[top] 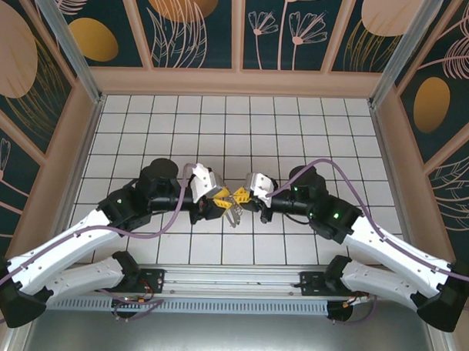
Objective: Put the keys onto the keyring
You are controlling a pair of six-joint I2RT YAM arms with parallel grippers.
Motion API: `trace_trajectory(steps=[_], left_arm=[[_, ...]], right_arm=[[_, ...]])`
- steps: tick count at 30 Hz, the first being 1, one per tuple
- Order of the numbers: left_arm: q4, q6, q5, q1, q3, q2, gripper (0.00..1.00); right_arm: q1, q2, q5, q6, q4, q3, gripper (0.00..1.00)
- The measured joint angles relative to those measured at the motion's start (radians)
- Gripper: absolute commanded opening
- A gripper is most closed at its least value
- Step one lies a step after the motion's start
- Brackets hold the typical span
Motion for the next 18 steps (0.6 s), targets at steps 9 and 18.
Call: trace_trajectory(steps=[9,18], left_arm=[[-0.060,0.039,-0.103,0.000,0.078,0.027,0.30],[-0.093,0.082,-0.114,0.000,0.130,0.106,0.30]], right_arm=[[0.106,-0.011,0.306,-0.100,-0.035,0.004,0.00],[0.130,-0.011,0.356,-0.126,-0.061,0.045,0.00]])
